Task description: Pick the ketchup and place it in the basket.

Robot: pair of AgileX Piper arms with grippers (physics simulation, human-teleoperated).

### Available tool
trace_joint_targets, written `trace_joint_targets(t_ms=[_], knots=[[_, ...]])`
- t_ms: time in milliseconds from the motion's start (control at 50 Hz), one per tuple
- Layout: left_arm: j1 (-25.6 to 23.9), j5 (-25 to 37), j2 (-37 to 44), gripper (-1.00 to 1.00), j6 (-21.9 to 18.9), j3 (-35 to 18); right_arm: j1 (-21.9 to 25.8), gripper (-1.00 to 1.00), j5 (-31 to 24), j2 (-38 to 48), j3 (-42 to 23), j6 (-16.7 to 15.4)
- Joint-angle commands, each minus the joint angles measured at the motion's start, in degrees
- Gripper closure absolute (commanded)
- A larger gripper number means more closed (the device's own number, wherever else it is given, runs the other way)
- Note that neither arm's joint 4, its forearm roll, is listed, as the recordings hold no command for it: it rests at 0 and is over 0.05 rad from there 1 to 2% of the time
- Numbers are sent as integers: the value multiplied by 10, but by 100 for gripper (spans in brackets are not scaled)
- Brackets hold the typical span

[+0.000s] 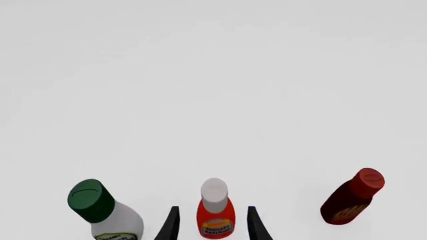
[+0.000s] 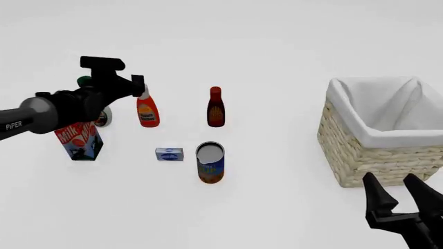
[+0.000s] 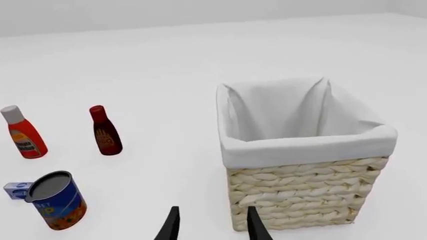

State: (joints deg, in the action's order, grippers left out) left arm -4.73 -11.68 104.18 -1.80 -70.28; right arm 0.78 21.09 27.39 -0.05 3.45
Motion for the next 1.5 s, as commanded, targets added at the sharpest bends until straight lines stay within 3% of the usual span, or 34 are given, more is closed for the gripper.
trace_joint_targets(t_ms=[20,740,1500], knots=[[2,-2,20,-100,2,-13,1,-100,13,16,0,2],[4,-3,65,-100,-4,-50,1,-100,11,12,0,9],[5,-10,116,-100,0,-82,2,-100,48,57,0,16]])
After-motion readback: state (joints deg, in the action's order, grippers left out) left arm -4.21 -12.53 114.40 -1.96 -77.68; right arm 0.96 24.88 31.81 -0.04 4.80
